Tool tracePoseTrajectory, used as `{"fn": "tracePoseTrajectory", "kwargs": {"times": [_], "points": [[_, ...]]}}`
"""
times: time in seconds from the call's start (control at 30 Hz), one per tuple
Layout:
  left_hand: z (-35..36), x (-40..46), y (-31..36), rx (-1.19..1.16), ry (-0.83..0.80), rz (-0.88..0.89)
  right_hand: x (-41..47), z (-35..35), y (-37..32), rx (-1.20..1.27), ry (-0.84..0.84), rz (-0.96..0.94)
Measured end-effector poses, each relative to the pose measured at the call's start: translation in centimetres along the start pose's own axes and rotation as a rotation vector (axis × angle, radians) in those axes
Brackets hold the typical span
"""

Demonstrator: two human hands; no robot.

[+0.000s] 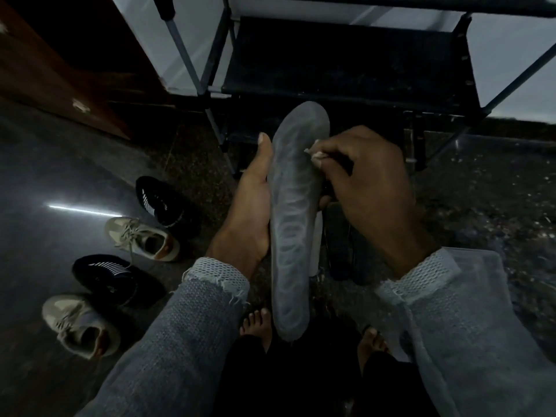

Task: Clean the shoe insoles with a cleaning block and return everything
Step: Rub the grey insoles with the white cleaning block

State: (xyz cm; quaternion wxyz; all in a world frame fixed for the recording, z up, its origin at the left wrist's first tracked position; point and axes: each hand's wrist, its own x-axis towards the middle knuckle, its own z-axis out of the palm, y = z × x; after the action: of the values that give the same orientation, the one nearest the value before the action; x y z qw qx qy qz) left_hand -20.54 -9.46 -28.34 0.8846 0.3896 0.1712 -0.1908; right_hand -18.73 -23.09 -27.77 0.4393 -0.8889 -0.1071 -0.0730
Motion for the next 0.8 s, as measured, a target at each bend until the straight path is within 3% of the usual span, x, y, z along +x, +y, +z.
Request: {"fn": "tracePoseTrajectory", "kwargs": {"times": [0.17, 0.2, 0.37, 0.43, 0.53, 0.6, 0.8], "points": [[-0.4, 0.1, 0.1, -0.001, 0.017, 0.014, -0.2, 0.0, -1.2, -0.124, -0.392, -0.056], [-0.5, 0.0, 0.2, 0.002, 0.019, 0.019, -0.3, 0.0, -1.3, -0.123, -0.401, -0.073], [0.0, -0.1, 0.1, 0.079, 0.046, 0.021, -0.3, 0.6, -0.6, -0.095, -0.027, -0.027], [-0.2, 0.0, 0.0, 0.091, 0.064, 0.027, -0.3, 0.7, -0.6, -0.105, -0.035, -0.007], [-0.6, 0.0, 0.2, 0.076, 0.093, 0.035, -0.4, 0.2, -1.3, -0.031, -0.313, 0.023], [-0.7, 0.0, 0.4, 0.070, 0.090, 0.043, -0.3, -0.2, -1.6, 0.020, -0.402, 0.014], [-0.3, 0.0, 0.0, 0.124, 0.083, 0.032, -0.1, 0.7, -0.4, -0.137, -0.023, -0.030]]}}
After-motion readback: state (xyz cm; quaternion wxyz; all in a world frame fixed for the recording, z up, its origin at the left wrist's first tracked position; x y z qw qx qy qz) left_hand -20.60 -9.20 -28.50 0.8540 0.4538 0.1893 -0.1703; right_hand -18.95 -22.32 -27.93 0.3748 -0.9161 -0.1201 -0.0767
